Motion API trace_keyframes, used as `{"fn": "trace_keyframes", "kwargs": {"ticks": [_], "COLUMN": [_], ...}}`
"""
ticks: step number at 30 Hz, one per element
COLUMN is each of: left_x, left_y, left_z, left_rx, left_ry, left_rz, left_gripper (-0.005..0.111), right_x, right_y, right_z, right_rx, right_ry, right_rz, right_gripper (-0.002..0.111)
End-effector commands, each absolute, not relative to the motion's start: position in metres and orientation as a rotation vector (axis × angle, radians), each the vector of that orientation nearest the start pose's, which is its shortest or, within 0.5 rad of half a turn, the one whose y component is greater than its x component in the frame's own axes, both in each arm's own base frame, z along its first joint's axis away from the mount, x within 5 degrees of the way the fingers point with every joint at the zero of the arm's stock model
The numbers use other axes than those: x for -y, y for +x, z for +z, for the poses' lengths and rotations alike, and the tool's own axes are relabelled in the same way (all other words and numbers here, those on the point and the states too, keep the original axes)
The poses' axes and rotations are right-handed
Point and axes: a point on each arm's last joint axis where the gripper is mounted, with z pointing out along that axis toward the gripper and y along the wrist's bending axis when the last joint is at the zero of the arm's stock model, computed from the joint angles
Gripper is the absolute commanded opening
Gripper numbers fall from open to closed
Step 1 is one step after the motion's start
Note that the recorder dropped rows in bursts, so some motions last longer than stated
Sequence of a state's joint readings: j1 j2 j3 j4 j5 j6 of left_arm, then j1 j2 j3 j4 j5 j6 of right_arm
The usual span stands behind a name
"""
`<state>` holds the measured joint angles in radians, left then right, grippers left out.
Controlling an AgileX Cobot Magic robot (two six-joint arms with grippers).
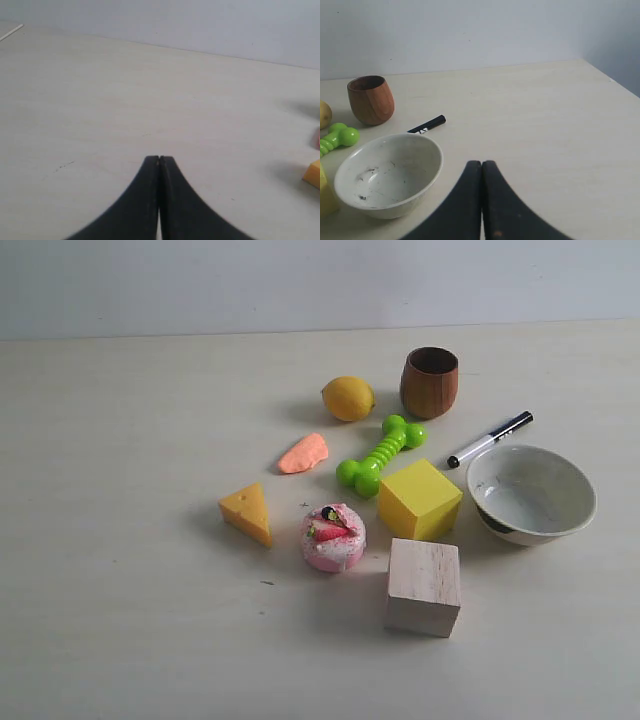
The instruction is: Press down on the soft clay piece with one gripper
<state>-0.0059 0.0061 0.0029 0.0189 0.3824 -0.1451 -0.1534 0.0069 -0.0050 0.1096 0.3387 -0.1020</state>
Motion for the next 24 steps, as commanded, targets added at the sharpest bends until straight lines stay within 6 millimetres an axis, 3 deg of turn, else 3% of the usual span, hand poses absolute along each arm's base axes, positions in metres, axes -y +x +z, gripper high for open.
{"fn": "trace_keyframes", "kwargs": {"ticks": [1, 24], "left_x": [-0.0001, 0.0001], "left_y": [0.053, 0.0546], "left_z": [0.1803, 0.1869], "left_rx": [-1.846, -1.772], "left_ry": [-0.118, -0.118], "left_rz": [-0.094, -0.103], "left_gripper": [0.0, 0.0], "right_x": [0.0053, 0.0053], "right_y": [0.0535, 0.0535], "right_z": [0.1831, 0.1831], "right_rx": [-1.814, -1.814], "right_ry": [0.116, 0.116], "right_rz": [-0.082, -0.082], "right_gripper": [0.0, 0.0]}}
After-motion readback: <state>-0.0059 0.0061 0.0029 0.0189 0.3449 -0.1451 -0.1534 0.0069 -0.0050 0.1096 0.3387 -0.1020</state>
